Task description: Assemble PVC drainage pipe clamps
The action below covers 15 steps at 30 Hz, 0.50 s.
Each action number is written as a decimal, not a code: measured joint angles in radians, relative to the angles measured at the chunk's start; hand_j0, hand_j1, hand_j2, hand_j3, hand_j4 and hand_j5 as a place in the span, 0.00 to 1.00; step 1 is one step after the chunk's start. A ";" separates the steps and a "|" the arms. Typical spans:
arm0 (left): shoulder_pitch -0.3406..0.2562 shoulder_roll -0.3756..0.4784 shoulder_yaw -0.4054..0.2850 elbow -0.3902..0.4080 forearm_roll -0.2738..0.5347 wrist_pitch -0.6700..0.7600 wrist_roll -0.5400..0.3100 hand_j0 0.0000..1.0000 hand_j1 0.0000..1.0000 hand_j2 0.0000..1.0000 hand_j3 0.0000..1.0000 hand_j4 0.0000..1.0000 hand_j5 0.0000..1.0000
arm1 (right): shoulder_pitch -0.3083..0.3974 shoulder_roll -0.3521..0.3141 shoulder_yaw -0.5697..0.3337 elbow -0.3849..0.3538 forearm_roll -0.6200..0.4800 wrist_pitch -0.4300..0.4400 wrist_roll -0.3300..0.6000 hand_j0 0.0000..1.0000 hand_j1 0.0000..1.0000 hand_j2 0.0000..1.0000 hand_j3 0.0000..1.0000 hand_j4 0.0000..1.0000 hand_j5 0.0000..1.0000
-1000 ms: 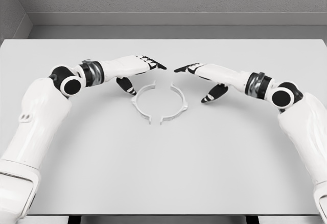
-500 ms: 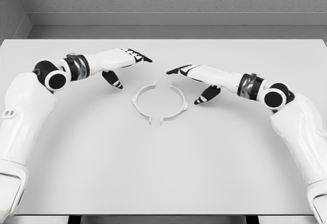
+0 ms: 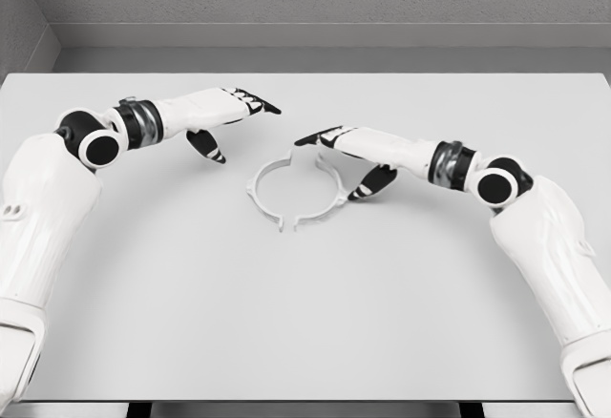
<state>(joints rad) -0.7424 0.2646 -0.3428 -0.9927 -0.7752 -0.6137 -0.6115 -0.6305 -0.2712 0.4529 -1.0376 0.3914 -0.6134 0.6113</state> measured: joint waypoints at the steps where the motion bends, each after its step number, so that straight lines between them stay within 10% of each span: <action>1: 0.002 -0.001 0.000 0.000 0.000 0.000 0.000 1.00 1.00 1.00 1.00 1.00 1.00 | -0.002 0.003 0.002 0.000 0.000 0.000 0.000 1.00 1.00 1.00 1.00 1.00 1.00; 15: 0.005 -0.010 -0.005 0.000 0.000 0.000 0.000 1.00 1.00 1.00 1.00 1.00 1.00 | -0.049 -0.043 -0.019 0.036 -0.002 0.001 0.000 1.00 1.00 1.00 1.00 1.00 1.00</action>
<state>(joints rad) -0.7378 0.2543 -0.3479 -0.9922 -0.7750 -0.6137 -0.6115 -0.6795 -0.3143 0.4338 -1.0011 0.3891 -0.6128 0.6111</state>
